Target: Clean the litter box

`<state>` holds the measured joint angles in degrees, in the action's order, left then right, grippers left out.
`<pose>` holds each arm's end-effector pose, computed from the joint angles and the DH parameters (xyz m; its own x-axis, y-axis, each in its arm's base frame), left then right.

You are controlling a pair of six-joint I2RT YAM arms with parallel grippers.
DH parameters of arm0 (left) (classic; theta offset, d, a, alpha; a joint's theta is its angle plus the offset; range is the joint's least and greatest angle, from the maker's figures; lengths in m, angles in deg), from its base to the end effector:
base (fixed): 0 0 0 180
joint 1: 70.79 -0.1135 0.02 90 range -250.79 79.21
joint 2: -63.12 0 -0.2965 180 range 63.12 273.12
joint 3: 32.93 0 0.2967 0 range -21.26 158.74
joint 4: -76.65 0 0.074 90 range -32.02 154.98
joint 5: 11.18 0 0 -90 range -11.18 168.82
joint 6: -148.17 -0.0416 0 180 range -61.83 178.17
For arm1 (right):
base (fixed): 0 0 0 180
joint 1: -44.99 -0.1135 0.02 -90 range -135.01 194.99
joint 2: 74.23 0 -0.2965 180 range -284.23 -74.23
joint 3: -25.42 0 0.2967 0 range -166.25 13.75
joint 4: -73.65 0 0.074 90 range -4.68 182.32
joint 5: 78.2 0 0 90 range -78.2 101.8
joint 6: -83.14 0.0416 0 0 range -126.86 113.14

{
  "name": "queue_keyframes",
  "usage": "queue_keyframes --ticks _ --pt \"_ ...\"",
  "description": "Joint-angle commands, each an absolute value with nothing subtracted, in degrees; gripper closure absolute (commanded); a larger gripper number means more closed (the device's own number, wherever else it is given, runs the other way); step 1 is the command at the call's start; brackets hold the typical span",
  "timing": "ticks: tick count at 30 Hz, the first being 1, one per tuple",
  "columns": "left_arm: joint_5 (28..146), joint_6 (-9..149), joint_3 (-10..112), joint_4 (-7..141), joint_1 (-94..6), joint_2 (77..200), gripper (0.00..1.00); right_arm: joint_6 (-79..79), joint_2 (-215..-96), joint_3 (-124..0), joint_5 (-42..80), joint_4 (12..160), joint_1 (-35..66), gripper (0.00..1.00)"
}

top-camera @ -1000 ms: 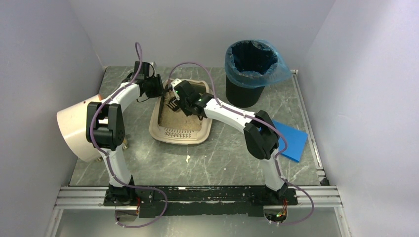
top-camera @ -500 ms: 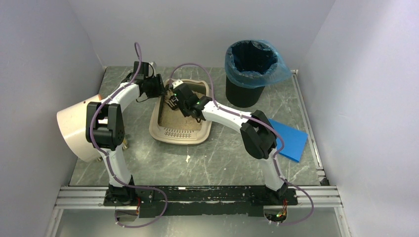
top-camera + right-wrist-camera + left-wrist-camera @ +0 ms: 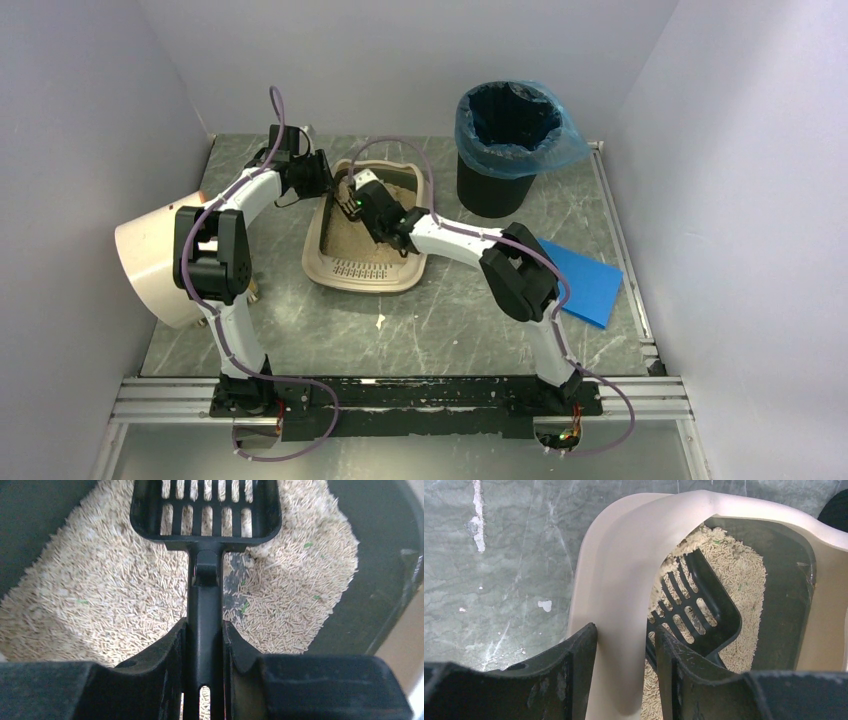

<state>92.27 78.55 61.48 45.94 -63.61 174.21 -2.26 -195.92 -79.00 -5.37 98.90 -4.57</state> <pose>0.4834 -0.0706 0.2207 -0.7812 -0.2430 -0.5750 0.0061 0.9181 -0.3962 0.3615 0.4052 0.2008 -0.4840 -0.4497 -0.7507 -0.5490 0.8241 -0.1398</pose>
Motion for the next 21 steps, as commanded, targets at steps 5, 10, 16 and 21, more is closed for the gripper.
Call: queue_keyframes --ticks 5,10,16,21 --pt "100.07 80.85 60.75 48.28 -62.61 173.03 0.5 -6.38 -193.07 -67.21 -0.4 81.77 -4.19 1.0" --pt "99.79 80.93 60.92 47.99 -62.61 172.69 0.49 -6.35 -192.52 -65.95 -1.58 82.77 -4.14 1.0" --pt "98.73 80.93 60.92 47.39 -62.61 171.95 0.48 -8.18 -187.3 -61.91 -0.75 82.41 -4.14 1.0" --pt "98.72 81.17 61.19 47.41 -62.61 171.3 0.46 -9.21 -183.69 -59.07 -0.41 81.72 -4.14 1.0"
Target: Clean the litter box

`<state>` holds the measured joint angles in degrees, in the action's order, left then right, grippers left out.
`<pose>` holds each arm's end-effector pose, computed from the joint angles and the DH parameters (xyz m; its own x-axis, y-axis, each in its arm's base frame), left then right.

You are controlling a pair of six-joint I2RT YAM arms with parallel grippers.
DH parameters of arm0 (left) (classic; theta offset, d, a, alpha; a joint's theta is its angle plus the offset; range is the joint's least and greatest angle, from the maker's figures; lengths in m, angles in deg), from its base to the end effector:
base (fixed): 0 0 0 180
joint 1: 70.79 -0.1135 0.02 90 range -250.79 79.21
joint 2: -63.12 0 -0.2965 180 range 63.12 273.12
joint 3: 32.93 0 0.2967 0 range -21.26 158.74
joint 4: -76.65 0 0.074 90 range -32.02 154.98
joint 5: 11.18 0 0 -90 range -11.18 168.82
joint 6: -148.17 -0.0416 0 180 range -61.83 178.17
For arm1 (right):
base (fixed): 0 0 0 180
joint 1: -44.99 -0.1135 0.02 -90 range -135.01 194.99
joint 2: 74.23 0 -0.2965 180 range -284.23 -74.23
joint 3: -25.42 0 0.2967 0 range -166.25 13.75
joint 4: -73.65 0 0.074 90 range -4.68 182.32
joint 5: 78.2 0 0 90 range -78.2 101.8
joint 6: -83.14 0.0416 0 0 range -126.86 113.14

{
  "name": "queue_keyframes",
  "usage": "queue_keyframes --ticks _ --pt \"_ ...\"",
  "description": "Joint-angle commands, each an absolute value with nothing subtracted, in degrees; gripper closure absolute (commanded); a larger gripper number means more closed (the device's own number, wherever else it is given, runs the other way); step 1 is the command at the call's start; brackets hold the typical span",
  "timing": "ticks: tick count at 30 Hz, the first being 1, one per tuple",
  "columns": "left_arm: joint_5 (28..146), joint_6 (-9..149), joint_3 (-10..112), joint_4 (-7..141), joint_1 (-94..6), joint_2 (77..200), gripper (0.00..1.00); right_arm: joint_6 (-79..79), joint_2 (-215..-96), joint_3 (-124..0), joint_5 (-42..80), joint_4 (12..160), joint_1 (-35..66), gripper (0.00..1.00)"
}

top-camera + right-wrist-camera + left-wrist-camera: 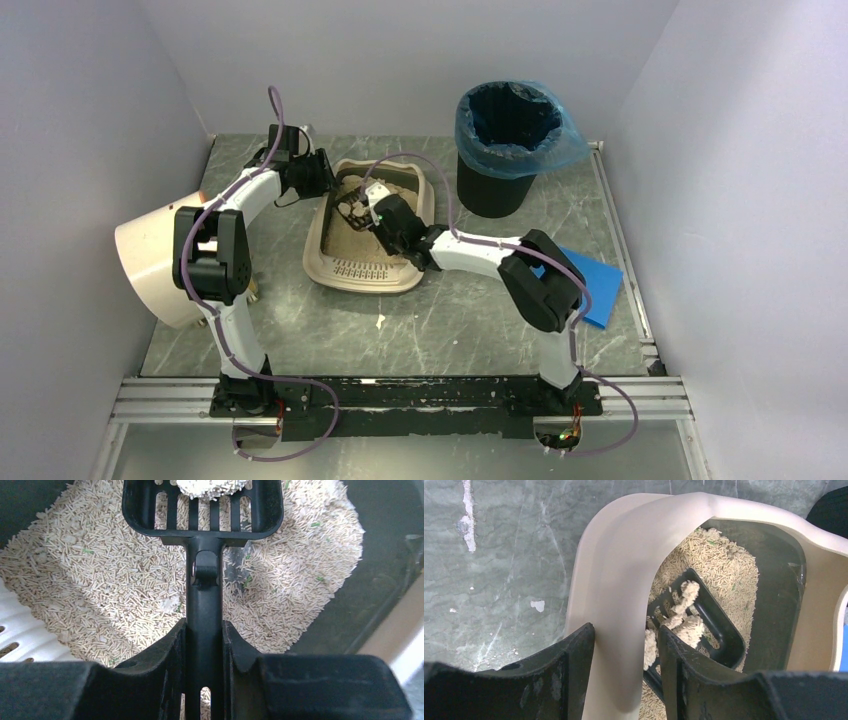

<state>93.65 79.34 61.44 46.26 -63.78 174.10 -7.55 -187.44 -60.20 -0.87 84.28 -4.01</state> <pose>0.4834 -0.0702 0.2220 -0.7821 -0.2556 -0.5684 0.0094 0.9071 -0.4209 0.3282 0.3637 0.1777 -0.3984 -0.4762 -0.7839 -0.6281 0.7645 -0.1452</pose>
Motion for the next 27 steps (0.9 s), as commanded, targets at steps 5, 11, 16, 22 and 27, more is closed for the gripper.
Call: queue_keyframes --ticks 5,11,16,22,27 --pt "97.89 81.29 61.51 46.71 -62.61 171.15 0.42 -9.06 -180.78 -57.68 -1.48 83.8 -4.11 1.0" --pt "95.75 81.47 62.2 45.19 -62.61 170.09 0.34 -9.2 -175.26 -53.73 -1.87 85.05 -4.13 1.0" --pt "96.14 81.35 63.7 44.13 -62.61 168.1 0.29 -9.89 -169.5 -49.28 -2.7 85.06 -4.12 1.0" --pt "95.4 82.45 62.56 44.44 -62.61 165.13 0.02 -8.75 -166.32 -47.27 -5.46 86.87 -4.3 1.0" --pt "92.92 82.6 61.05 44.48 -62.61 161.33 0.02 -13.79 -164.8 -45.29 -9.12 84.11 -6.14 1.0"
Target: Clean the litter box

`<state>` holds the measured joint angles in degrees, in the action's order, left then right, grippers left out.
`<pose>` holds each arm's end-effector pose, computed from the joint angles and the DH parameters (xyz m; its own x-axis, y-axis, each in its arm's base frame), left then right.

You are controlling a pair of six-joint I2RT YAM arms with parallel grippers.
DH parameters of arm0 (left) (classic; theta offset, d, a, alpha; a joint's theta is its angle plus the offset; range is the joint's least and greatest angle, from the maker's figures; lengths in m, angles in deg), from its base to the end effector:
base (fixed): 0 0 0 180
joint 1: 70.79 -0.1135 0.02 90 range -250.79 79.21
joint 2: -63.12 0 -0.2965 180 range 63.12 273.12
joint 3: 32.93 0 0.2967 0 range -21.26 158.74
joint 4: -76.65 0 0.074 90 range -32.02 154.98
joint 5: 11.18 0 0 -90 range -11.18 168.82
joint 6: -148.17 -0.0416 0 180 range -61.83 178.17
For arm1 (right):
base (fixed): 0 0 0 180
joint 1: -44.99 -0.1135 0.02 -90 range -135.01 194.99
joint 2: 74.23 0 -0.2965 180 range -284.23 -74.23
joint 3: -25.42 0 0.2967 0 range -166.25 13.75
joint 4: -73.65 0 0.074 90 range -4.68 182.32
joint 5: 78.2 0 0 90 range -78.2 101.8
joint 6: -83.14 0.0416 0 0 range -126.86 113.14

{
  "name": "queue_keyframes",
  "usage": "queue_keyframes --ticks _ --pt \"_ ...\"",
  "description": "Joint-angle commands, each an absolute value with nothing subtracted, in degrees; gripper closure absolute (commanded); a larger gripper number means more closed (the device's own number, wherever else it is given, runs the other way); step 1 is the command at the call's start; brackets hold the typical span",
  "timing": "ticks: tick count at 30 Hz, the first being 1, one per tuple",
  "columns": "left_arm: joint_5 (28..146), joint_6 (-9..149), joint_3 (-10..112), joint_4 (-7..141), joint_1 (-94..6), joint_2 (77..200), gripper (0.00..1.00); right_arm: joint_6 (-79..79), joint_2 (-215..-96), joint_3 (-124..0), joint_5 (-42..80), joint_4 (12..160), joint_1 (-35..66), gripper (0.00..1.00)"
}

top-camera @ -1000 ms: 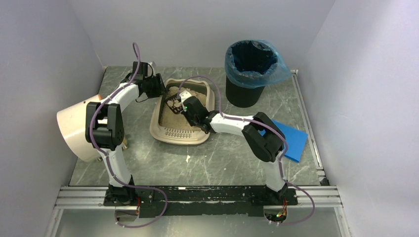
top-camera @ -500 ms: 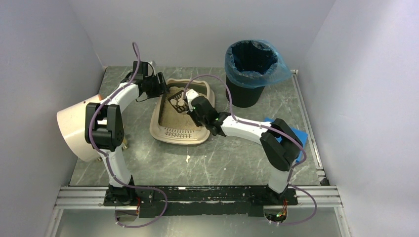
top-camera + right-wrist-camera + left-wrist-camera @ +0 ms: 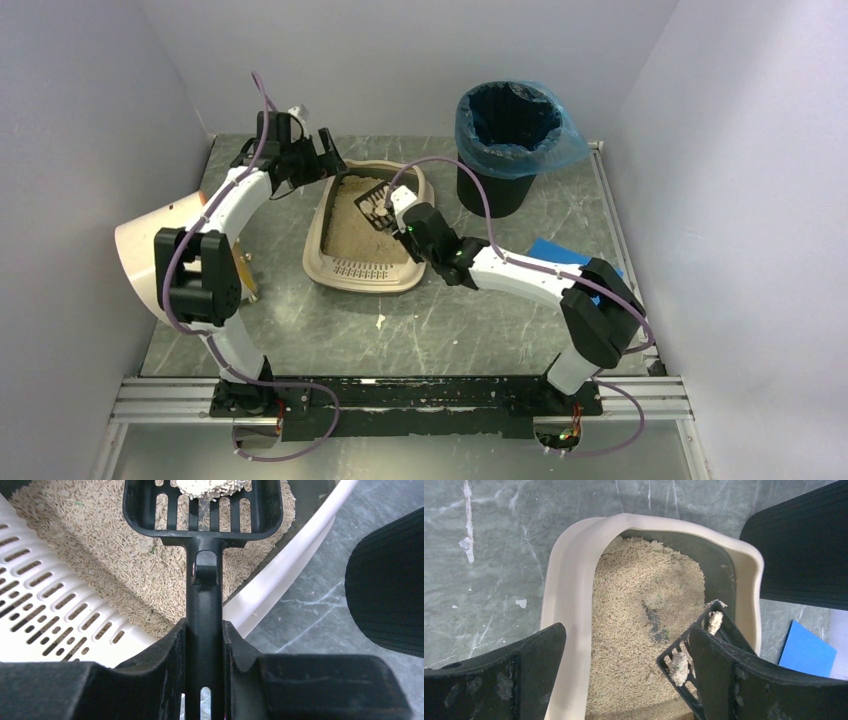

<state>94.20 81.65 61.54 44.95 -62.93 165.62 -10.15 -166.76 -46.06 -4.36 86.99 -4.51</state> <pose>0.4598 -0.0746 0.2886 -0.7138 -0.2893 -0.6378 0.0540 0.8853 -0.4619 0.2712 0.2997 0.2388 -0.3329 -0.4746 -0.8148 -0.6013 0.7725 -0.2043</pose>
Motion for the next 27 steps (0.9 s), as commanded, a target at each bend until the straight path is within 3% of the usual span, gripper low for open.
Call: queue_keyframes --ticks 1,5,10,14,27 --pt "92.43 82.51 60.49 44.58 -62.61 160.05 0.02 -15.73 -164.11 -44.33 -11.6 82.08 -7.02 1.0" --pt "88.49 81.24 58.41 43.76 -62.61 154.15 0.02 -21.15 -163.34 -41.75 -19.85 78.78 -10.58 1.0" --pt "85.27 80.07 52.57 46.97 -62.61 146.79 0.02 -22.57 -158.98 -34.3 -19.69 66.56 -11.77 1.0" --pt "84.83 78.63 51.43 45.7 -62.61 145.83 0.02 -19.47 -156.03 -28.99 -15.16 58.62 -11.71 1.0" --pt "80.6 77.69 47.5 45.49 -62.61 143.26 0.02 4.22 -153.78 -27.0 6.81 56.08 -4.51 1.0"
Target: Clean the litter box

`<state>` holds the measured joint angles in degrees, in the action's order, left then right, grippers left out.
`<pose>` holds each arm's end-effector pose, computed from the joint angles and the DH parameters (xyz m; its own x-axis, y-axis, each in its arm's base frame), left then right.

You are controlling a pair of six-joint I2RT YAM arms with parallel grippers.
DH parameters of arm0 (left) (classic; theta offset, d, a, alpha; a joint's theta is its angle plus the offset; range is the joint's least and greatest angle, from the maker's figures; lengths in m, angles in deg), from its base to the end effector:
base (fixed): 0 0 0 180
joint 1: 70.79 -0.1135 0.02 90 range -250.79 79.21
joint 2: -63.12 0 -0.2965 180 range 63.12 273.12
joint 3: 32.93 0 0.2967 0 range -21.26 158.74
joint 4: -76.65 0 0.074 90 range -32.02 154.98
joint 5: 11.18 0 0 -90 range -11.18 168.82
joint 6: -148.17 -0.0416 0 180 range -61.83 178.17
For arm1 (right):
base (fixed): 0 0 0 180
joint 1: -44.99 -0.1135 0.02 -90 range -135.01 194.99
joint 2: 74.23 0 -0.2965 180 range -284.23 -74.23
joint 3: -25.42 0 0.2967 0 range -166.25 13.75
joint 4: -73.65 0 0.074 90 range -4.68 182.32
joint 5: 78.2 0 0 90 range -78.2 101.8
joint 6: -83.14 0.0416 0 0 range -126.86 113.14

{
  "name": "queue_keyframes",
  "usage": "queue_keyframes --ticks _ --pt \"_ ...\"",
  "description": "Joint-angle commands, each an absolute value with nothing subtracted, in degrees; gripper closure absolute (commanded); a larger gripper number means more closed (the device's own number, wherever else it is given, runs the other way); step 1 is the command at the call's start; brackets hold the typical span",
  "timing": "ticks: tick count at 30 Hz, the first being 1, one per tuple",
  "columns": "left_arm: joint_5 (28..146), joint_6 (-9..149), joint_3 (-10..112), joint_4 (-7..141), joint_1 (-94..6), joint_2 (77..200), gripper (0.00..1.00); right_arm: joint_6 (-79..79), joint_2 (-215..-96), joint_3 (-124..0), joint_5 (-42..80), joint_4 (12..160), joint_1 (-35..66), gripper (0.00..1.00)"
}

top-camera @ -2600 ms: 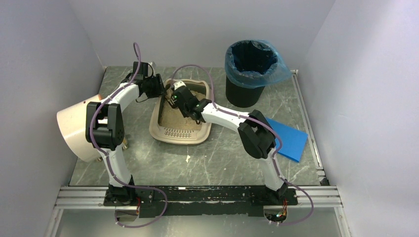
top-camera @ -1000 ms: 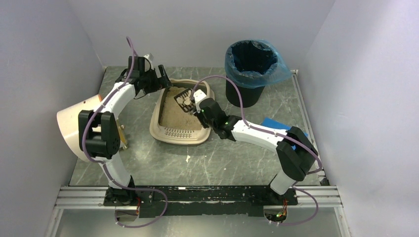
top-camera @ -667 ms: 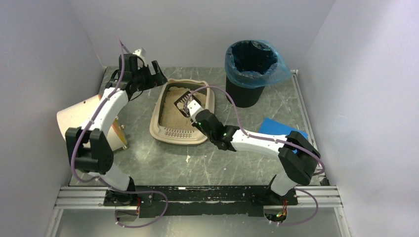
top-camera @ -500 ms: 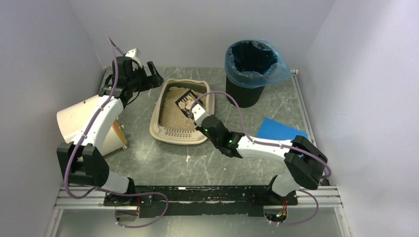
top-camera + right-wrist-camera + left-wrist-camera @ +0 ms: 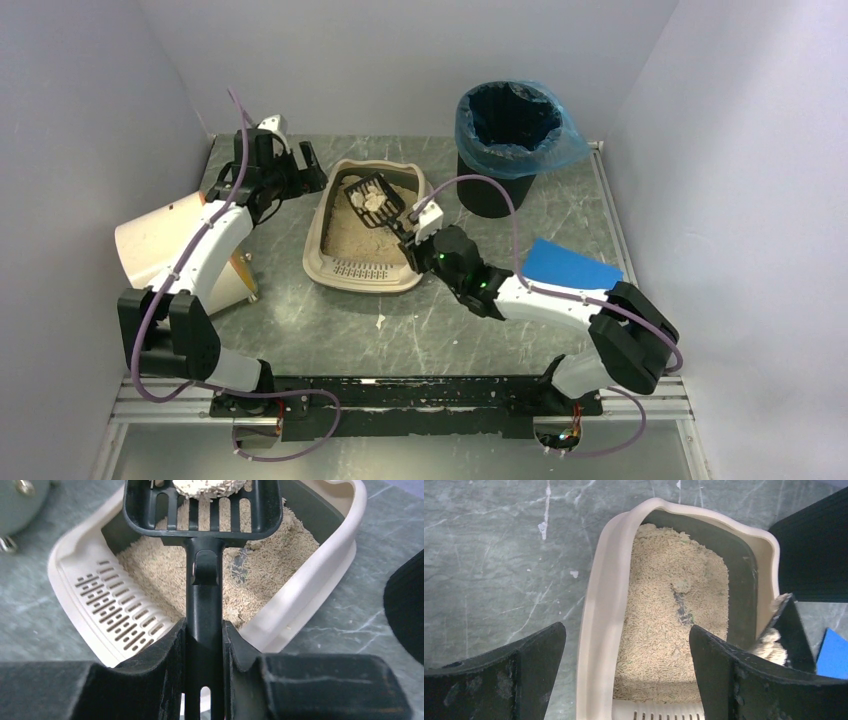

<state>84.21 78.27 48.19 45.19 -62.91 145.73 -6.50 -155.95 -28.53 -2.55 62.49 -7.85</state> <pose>0.3712 -0.0553 0.3370 -0.5797 -0.2652 -0.7705 0.0164 0.9416 -0.3364 0.2192 0.2722 0.2360 -0.1766 -0.2229 -0.9587 -0.6275 0.7759 -0.0648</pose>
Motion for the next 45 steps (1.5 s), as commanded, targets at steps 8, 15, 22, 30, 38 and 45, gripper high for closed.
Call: queue_keyframes --ticks 8,15,22,30,38,45 --pt "84.05 80.6 51.55 42.88 -62.61 142.71 0.02 10.39 -153.21 -25.76 15.28 55.81 -1.02 1.0" --pt "86.85 80.29 51.28 43.4 -62.61 141.72 0.02 12.35 -152.93 -25.03 18.66 55.42 0.57 1.0" --pt "89.21 80.68 48.99 43.17 -62.61 139.42 0.0 7.63 -154.62 -29.4 14.39 64.81 0.84 1.0" --pt "86.32 79.97 48.22 42.16 -62.62 138.17 0.0 -13.04 -153.52 -35.65 -9.52 75.23 -4.99 1.0" --pt "86.49 80.08 47.61 43.58 -62.62 137.31 0.0 -14.8 -154.88 -34.87 -9.65 73.9 -8.67 1.0" --pt "87.59 80.42 45.73 45.14 -62.62 137.82 0.0 -15.26 -158.01 -40.38 -16.73 79.01 -12.87 1.0"
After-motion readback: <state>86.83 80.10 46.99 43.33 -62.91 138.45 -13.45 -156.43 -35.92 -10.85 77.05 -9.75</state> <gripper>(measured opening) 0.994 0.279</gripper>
